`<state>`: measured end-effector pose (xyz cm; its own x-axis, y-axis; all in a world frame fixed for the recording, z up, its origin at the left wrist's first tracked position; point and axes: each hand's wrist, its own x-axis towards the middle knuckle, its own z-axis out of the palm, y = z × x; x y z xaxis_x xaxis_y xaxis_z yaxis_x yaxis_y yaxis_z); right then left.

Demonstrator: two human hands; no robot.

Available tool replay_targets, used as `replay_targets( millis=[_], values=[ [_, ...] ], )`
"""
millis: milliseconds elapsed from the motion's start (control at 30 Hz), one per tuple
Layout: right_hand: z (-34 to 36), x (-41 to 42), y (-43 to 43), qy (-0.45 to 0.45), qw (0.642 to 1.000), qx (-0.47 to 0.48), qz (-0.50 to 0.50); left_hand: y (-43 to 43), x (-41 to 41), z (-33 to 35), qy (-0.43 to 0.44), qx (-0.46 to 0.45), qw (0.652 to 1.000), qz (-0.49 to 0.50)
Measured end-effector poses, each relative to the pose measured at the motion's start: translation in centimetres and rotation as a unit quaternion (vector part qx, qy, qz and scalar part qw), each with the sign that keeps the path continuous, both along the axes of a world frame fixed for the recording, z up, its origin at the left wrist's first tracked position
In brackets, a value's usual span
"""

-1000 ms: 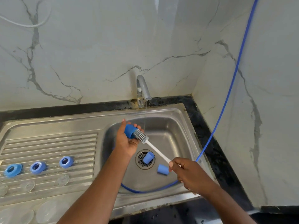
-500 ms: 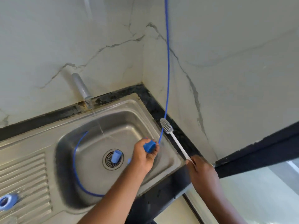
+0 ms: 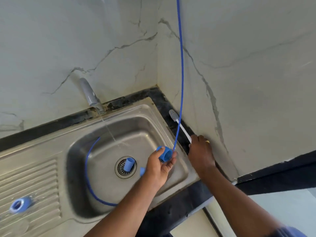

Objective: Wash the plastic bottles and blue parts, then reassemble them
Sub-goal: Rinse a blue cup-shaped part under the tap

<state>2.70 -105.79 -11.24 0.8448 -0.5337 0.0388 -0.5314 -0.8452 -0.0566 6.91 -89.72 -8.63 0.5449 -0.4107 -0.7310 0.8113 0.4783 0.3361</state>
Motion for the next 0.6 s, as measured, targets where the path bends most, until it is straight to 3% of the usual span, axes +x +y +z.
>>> replay_targets(
  millis=[267,433,533,600],
  values=[
    [-1.0,1.8,-0.9,0.001,0.997,-0.038,0.062,4.4,2.7,-0.3,-0.031,-0.033,0.998,0.042],
    [1.4,0.3,-0.2,-0.144,0.985,-0.053,0.08,6.5,4.1,-0.4,-0.058,-0.02,0.997,0.045],
    [3.2,0.6,2.5,-0.257,0.957,0.052,0.122,8.1,5.5,-0.5,-0.063,-0.022,0.996,0.058],
    [4.2,2.5,5.4,-0.271,0.936,0.162,0.156,9.1,6.7,-0.8,-0.064,-0.007,0.995,0.072]
  ],
)
